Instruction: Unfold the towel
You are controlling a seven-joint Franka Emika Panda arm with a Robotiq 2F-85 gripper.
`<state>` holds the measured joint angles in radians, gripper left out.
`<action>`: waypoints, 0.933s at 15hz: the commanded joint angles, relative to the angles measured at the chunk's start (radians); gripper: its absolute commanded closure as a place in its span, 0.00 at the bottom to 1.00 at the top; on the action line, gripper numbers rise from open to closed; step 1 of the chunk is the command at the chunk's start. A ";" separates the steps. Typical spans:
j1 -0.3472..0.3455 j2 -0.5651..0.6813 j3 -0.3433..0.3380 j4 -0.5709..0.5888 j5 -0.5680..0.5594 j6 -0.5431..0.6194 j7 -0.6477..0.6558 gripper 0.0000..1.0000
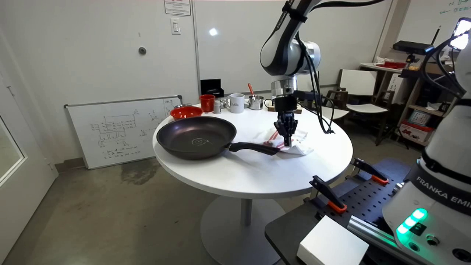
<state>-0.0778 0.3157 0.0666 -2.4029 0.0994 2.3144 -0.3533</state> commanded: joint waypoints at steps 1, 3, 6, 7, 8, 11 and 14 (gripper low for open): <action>0.025 0.028 -0.036 0.022 -0.039 0.044 0.122 0.95; 0.040 0.043 -0.055 0.024 -0.075 0.088 0.190 0.95; 0.060 0.068 -0.076 0.021 -0.129 0.164 0.271 0.94; 0.067 0.076 -0.083 0.020 -0.146 0.187 0.296 0.95; 0.075 0.082 -0.091 0.020 -0.164 0.204 0.320 0.94; 0.093 0.097 -0.110 0.020 -0.205 0.216 0.368 0.95; 0.091 0.102 -0.111 0.030 -0.206 0.173 0.373 0.95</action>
<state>-0.0024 0.4050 -0.0290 -2.3933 -0.0859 2.5165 -0.0108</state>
